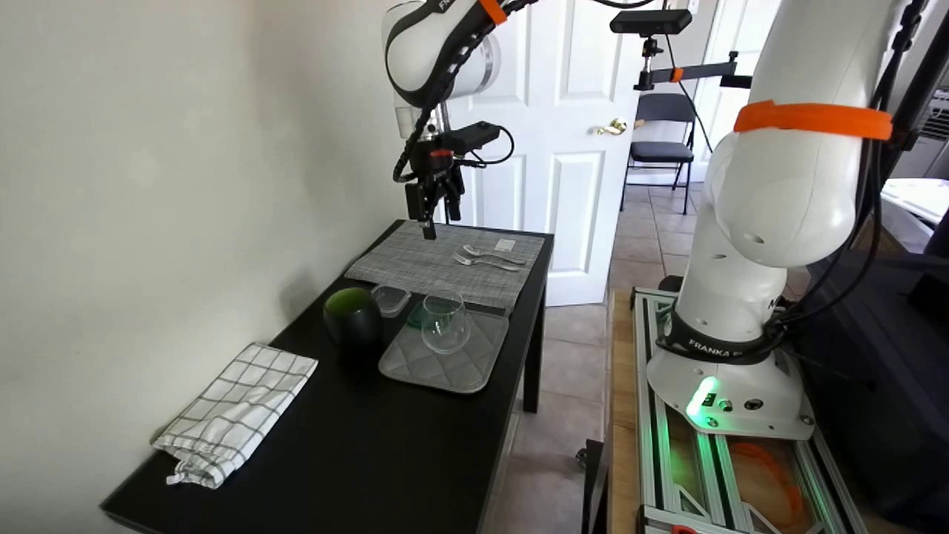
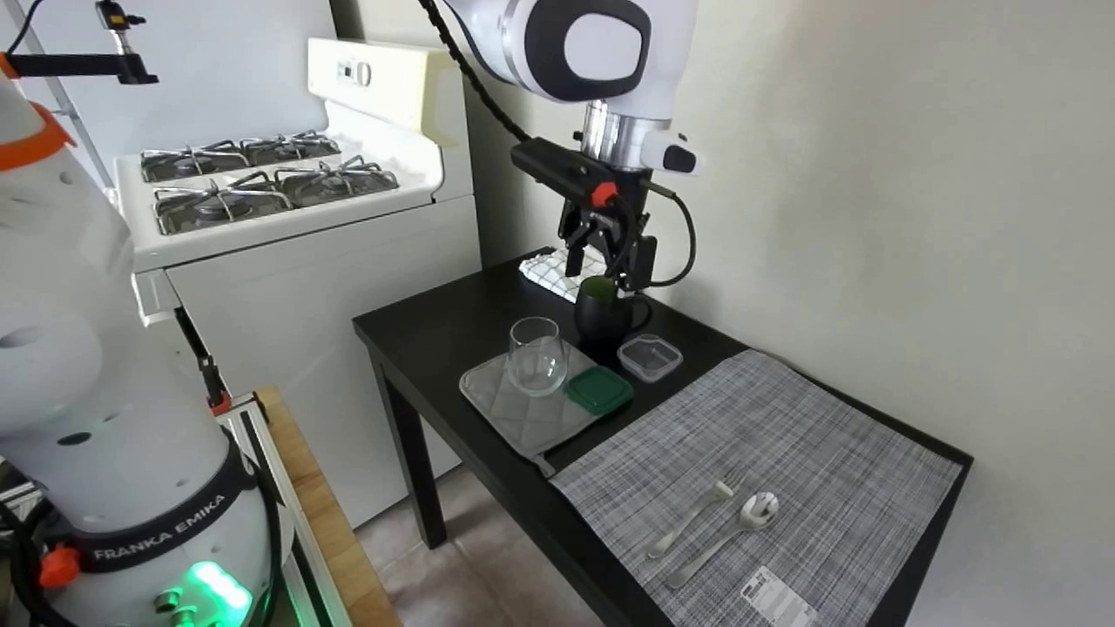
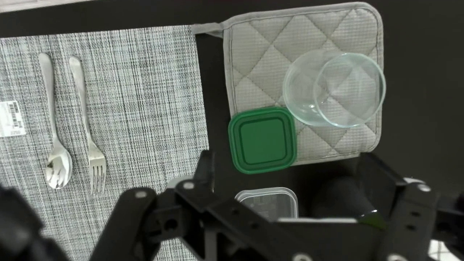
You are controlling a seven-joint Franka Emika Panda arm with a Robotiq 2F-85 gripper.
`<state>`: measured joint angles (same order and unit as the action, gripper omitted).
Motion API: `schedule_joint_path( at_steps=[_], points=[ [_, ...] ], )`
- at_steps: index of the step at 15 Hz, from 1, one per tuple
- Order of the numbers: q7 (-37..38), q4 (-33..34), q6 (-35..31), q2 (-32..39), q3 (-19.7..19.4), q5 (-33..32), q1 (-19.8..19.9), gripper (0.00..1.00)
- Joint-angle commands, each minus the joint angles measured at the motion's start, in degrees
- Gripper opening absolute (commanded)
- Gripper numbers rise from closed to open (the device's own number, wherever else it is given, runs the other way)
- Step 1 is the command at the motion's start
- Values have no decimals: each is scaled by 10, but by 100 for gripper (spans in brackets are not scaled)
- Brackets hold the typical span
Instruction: Put the green lid on the lunchbox
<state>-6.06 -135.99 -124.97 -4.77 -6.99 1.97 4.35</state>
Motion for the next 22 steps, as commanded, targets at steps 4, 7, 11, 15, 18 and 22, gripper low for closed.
schedule_joint_path(
  at_steps=[4,7,11,15,18,22],
  points=[
    [-132,-38,-166,83,-7,75,21,100],
    [-224,-39,-224,122,4,172,41,100],
    [-351,-17,-211,165,31,280,76,100],
    [-428,3,-209,203,53,332,99,100],
    [-460,20,-206,227,65,356,111,100],
    [-482,46,-209,258,76,377,123,100]
  ],
)
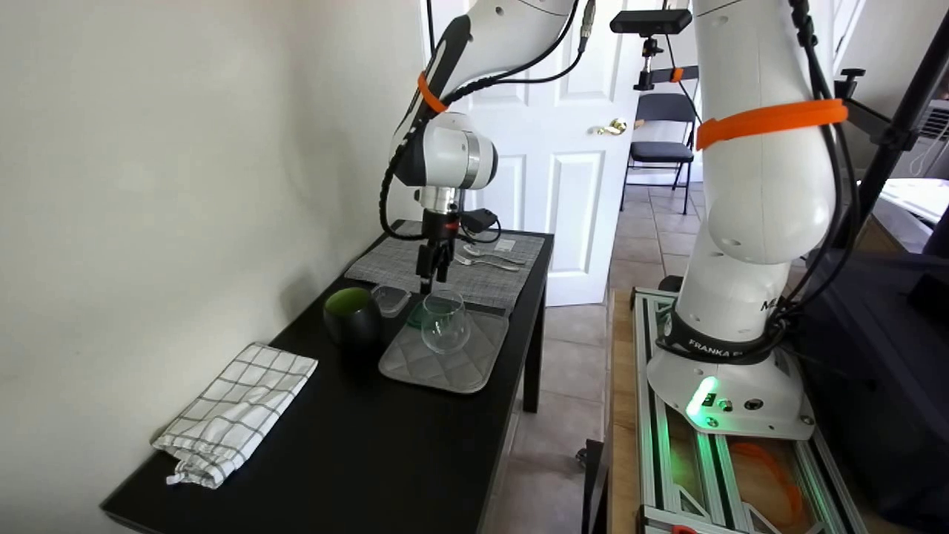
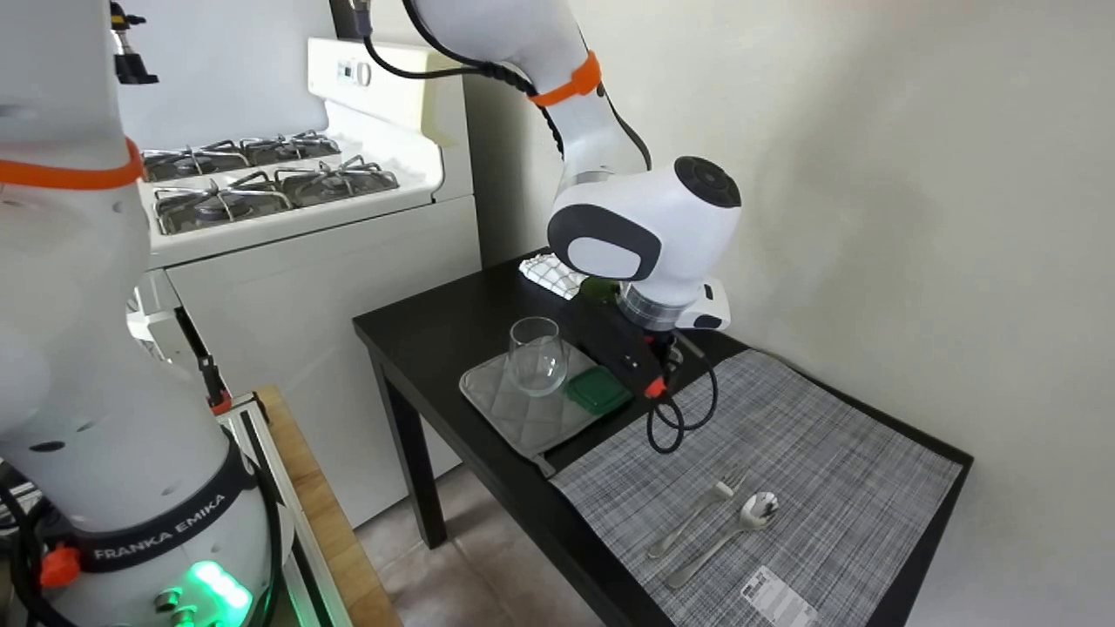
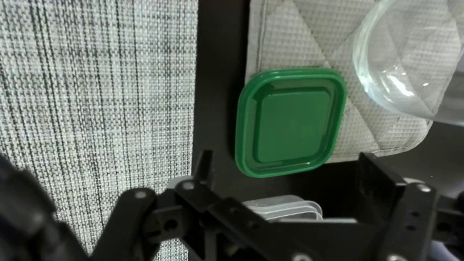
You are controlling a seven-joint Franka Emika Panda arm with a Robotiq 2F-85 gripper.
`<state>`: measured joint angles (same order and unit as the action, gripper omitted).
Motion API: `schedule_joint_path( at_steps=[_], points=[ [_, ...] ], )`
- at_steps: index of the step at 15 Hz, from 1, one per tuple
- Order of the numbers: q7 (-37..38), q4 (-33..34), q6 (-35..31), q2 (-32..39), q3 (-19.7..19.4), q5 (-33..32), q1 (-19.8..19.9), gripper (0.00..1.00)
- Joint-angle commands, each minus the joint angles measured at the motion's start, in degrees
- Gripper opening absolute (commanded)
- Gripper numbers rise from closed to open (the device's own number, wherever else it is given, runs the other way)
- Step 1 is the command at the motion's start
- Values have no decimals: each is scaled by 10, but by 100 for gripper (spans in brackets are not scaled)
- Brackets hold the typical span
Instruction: Put the green lid on the lunchbox
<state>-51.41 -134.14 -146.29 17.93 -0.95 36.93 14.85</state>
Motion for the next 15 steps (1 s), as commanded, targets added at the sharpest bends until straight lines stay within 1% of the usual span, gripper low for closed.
schedule_joint_path(
  at_steps=[1,7,8,9,10,11,15],
  points=[
    [-33,33,5,38,18,33,21,100],
    [-45,62,16,76,32,48,34,100],
    [-43,65,15,80,32,45,34,94],
    [-40,67,14,85,32,41,35,77],
    [-38,69,13,89,32,36,35,69],
    [-35,72,12,92,31,33,34,69],
    [-31,77,11,100,30,28,36,37]
  ],
)
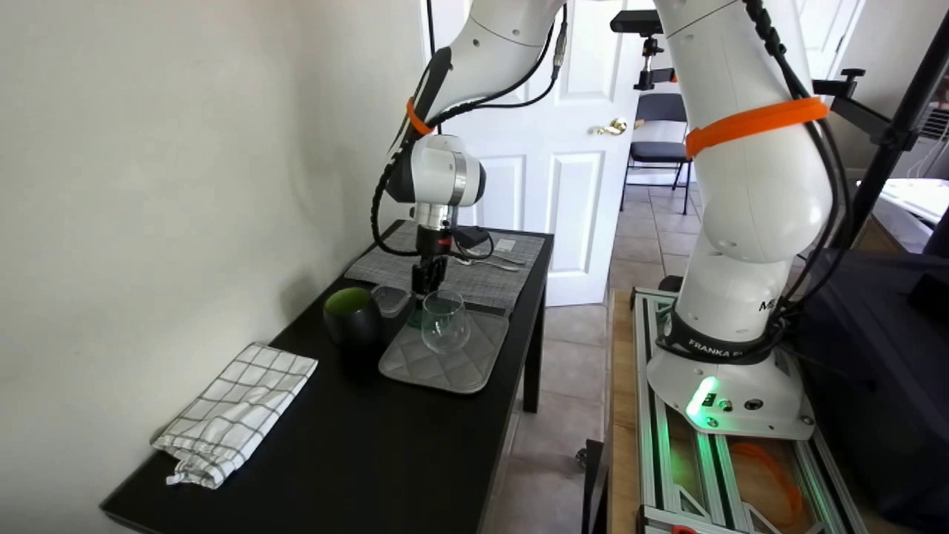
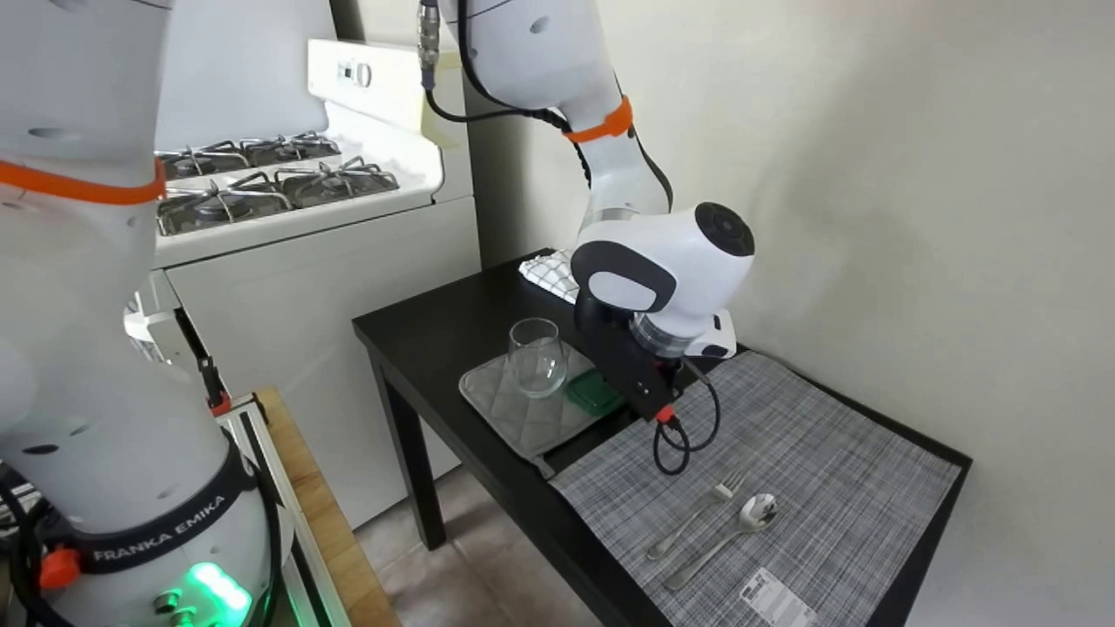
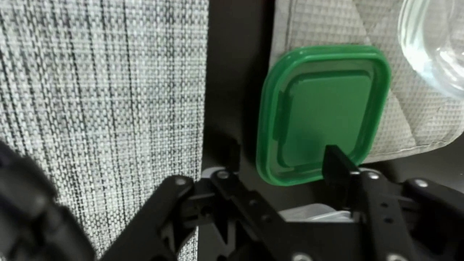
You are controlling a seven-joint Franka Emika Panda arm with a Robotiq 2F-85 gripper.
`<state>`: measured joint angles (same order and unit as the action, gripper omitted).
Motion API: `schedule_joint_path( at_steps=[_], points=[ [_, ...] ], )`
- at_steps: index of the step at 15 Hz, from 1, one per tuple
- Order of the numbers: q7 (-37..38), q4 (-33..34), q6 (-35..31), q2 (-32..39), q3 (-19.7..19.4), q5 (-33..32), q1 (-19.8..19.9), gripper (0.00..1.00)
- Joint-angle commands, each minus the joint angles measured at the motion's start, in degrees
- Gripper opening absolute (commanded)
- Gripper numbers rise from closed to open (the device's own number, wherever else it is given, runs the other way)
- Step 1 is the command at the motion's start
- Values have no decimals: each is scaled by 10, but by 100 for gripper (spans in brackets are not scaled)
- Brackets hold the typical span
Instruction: Put the green lid on the lunchbox
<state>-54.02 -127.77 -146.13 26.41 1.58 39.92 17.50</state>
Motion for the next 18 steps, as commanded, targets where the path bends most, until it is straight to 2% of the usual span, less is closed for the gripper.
schedule_joint_path(
  at_steps=[1,5,7,8,18],
  points=[
    [-4,15,8,15,4,-4,10,31],
    [1,16,5,14,1,-10,9,3],
    [2,19,5,13,1,-11,9,5],
    [2,19,5,12,1,-12,9,0],
    [4,21,12,0,2,-15,9,0]
  ],
)
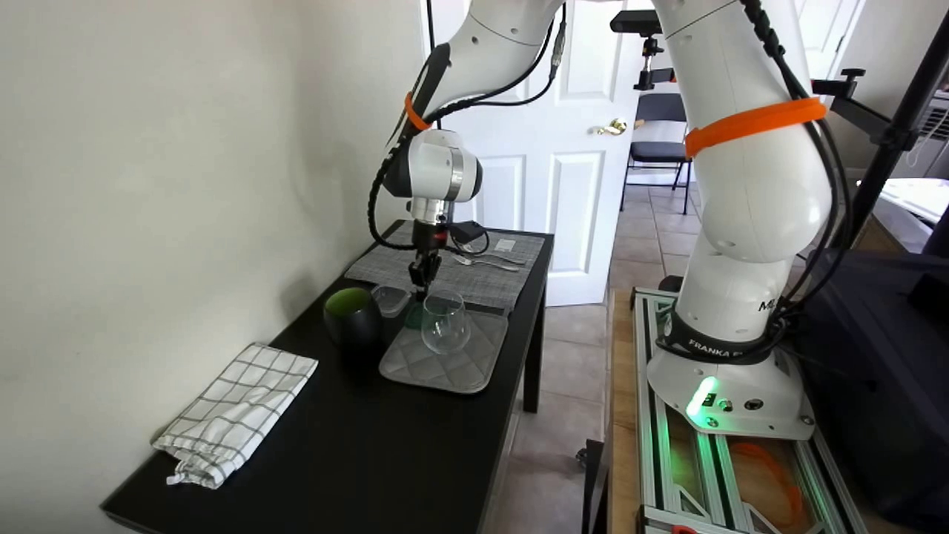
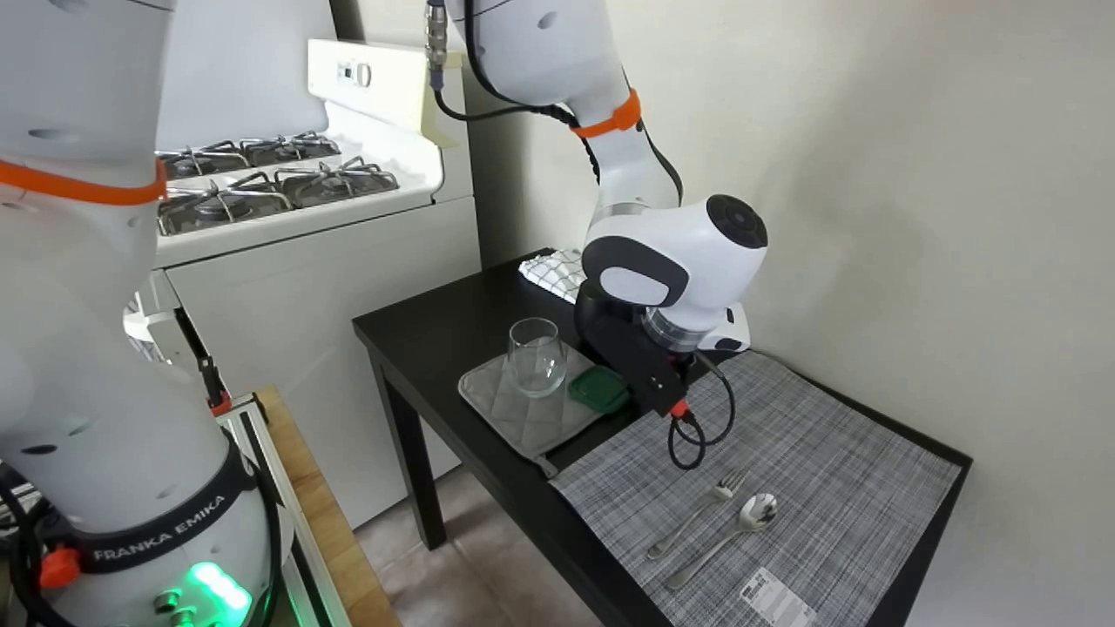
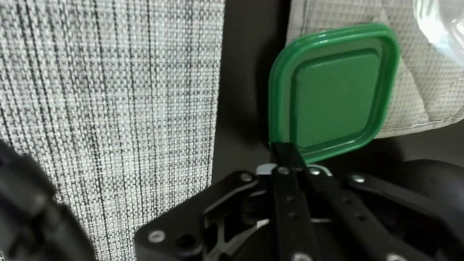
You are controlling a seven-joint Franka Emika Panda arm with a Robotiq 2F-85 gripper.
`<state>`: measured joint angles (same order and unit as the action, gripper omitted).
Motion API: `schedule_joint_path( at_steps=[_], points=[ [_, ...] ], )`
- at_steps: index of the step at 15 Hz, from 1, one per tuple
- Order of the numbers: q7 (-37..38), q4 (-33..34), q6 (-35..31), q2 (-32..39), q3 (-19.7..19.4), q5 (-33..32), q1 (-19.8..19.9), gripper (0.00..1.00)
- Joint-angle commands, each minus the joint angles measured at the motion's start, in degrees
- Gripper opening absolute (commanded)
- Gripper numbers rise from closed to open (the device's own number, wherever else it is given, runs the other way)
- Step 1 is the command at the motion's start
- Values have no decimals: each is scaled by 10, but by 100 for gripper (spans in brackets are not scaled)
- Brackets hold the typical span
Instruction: Put the green lid on the lunchbox
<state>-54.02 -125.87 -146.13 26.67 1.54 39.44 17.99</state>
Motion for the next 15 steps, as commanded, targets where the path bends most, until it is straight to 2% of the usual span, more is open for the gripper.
schedule_joint_path(
  at_steps=[1,3,4,5,15],
  points=[
    [4,2,13,-4,2,-12,3,0],
    [3,2,14,-7,2,-15,3,0],
    [1,2,15,-7,1,-17,4,26],
    [-1,3,15,-6,1,-20,5,27],
    [-91,19,11,14,21,-23,11,99]
  ],
)
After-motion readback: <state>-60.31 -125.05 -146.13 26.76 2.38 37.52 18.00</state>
